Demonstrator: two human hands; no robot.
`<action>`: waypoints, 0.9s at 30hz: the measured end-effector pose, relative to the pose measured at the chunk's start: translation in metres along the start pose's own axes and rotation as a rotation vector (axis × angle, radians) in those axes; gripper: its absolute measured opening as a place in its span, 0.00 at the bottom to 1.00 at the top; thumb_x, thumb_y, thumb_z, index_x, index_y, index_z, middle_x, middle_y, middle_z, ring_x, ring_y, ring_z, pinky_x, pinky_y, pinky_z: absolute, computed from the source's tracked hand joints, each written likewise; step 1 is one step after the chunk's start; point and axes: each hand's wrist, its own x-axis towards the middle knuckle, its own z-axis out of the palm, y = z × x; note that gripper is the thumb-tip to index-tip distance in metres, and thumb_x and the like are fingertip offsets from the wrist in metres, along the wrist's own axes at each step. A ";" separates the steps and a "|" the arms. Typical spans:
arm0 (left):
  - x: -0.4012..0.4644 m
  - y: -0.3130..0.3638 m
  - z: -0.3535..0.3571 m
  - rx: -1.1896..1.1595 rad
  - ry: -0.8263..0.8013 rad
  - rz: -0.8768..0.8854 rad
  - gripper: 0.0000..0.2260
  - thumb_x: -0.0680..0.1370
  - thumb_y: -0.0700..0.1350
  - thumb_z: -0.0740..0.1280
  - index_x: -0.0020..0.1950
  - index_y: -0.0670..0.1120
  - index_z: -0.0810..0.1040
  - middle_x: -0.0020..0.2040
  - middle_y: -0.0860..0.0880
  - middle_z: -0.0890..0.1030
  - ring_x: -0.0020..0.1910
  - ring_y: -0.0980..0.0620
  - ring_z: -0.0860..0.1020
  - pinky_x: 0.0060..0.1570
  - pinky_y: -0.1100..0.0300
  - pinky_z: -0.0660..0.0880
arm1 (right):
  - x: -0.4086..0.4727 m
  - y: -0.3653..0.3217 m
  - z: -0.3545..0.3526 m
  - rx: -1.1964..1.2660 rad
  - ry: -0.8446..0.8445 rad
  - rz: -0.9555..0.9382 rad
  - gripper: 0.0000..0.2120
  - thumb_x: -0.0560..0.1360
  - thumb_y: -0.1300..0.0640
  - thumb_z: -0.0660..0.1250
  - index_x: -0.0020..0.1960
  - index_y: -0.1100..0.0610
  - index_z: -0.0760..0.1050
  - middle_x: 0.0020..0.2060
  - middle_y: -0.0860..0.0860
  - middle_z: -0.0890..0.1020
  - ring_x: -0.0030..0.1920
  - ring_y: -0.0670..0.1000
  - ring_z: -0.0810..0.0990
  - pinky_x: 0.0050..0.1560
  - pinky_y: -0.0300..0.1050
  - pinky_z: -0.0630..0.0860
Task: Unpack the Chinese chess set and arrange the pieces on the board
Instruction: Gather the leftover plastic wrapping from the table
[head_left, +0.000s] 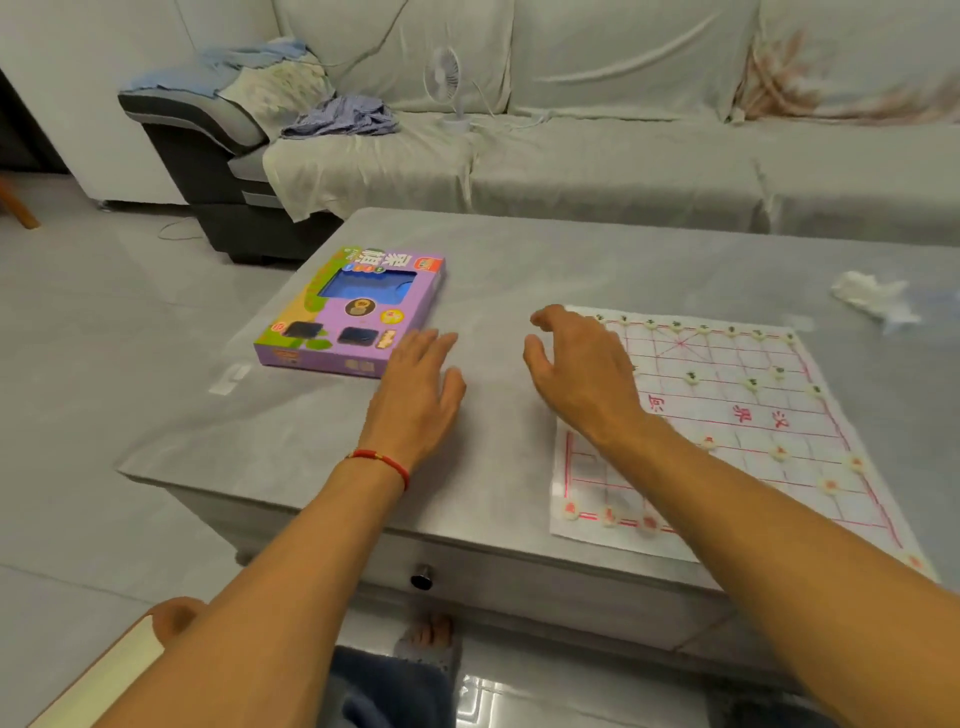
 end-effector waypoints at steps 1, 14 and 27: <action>0.002 0.013 0.009 -0.006 -0.027 0.034 0.20 0.82 0.46 0.61 0.73 0.45 0.71 0.73 0.44 0.71 0.75 0.42 0.63 0.74 0.49 0.57 | -0.001 0.026 -0.020 -0.023 0.002 0.038 0.16 0.81 0.49 0.60 0.67 0.52 0.73 0.59 0.52 0.81 0.56 0.54 0.79 0.60 0.52 0.74; 0.118 0.069 0.079 0.028 -0.286 -0.103 0.19 0.84 0.51 0.54 0.75 0.51 0.68 0.75 0.46 0.68 0.73 0.44 0.66 0.73 0.48 0.60 | 0.002 0.308 -0.128 -0.159 -0.134 0.398 0.21 0.84 0.58 0.52 0.76 0.48 0.63 0.66 0.56 0.76 0.66 0.61 0.73 0.67 0.61 0.69; 0.156 0.071 0.110 0.079 -0.383 -0.111 0.19 0.84 0.52 0.52 0.72 0.57 0.72 0.75 0.47 0.67 0.72 0.42 0.66 0.71 0.42 0.63 | 0.035 0.358 -0.108 -0.165 -0.174 0.219 0.26 0.81 0.65 0.56 0.68 0.37 0.70 0.52 0.48 0.71 0.57 0.57 0.72 0.63 0.63 0.70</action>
